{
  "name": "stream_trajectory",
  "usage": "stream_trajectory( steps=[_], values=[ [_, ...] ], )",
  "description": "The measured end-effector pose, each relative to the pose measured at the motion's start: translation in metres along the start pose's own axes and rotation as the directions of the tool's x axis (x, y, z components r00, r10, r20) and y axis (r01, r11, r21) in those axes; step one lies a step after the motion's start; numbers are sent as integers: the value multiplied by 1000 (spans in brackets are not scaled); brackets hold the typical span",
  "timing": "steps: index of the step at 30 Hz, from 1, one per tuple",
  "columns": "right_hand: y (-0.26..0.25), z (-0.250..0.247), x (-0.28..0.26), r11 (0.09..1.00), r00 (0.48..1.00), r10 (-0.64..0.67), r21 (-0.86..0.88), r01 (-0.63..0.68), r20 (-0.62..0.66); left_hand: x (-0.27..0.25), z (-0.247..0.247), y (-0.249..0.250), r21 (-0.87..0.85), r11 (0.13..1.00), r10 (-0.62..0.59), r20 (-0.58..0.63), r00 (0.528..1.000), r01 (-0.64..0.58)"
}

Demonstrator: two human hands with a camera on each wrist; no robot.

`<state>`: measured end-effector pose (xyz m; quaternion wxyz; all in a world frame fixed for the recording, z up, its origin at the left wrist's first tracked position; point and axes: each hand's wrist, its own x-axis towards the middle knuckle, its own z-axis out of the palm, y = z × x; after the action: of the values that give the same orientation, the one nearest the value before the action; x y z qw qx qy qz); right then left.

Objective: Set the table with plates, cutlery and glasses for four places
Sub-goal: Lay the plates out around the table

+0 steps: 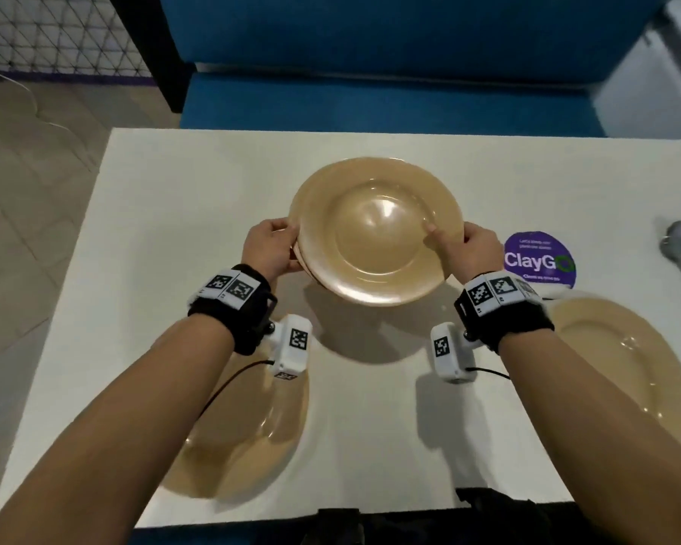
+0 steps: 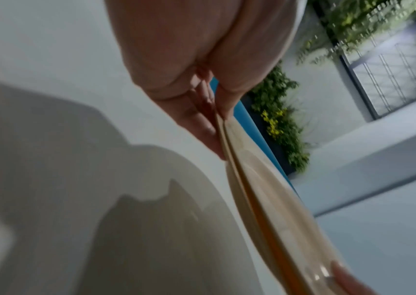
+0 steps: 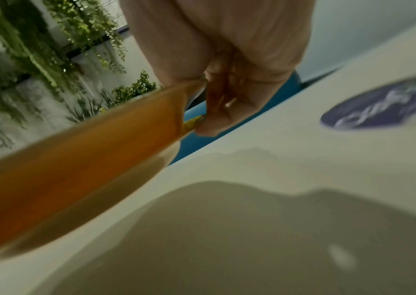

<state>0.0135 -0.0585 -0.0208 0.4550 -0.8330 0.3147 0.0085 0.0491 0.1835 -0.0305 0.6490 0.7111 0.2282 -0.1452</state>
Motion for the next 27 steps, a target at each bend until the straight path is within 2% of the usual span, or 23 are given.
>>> stream_trajectory(
  steps=[5, 7, 9, 12, 14, 17, 19, 23, 27],
  values=[
    [34, -67, 56, 996, 963, 81, 62, -67, -256, 16, 75, 7, -12, 1000, -4, -47, 999, 4],
    [47, -84, 80, 983, 927, 182, 96, -160, -328, 21, 94, 5, -3, 1000, -28, -115, 993, 28],
    [59, -94, 103, 951, 900, 286, 209, -226, -329, 25, 106, 3, 13, 999, -33, -183, 983, 36],
    [73, -100, 123, 837, 895, 431, 421, -349, -115, 30, 116, -2, 14, 999, -31, -237, 971, 35],
    [79, -103, 128, 752, 882, 471, 527, -396, -9, 33, 117, -6, 4, 999, -33, -260, 965, 36],
    [80, -98, 127, 631, 873, 481, 663, -403, 73, 35, 111, -8, 2, 1000, -21, -290, 957, 23],
    [74, -89, 118, 596, 859, 500, 676, -433, 109, 37, 104, -10, -21, 999, -31, -301, 953, 26],
    [59, -62, 95, 664, 855, 482, 557, -499, 191, 40, 84, -8, -73, 997, -37, -295, 955, 16],
    [28, -16, 70, 774, 894, 355, 450, -445, 274, 48, 50, -8, -110, 994, -44, -298, 954, 11]
  ],
)
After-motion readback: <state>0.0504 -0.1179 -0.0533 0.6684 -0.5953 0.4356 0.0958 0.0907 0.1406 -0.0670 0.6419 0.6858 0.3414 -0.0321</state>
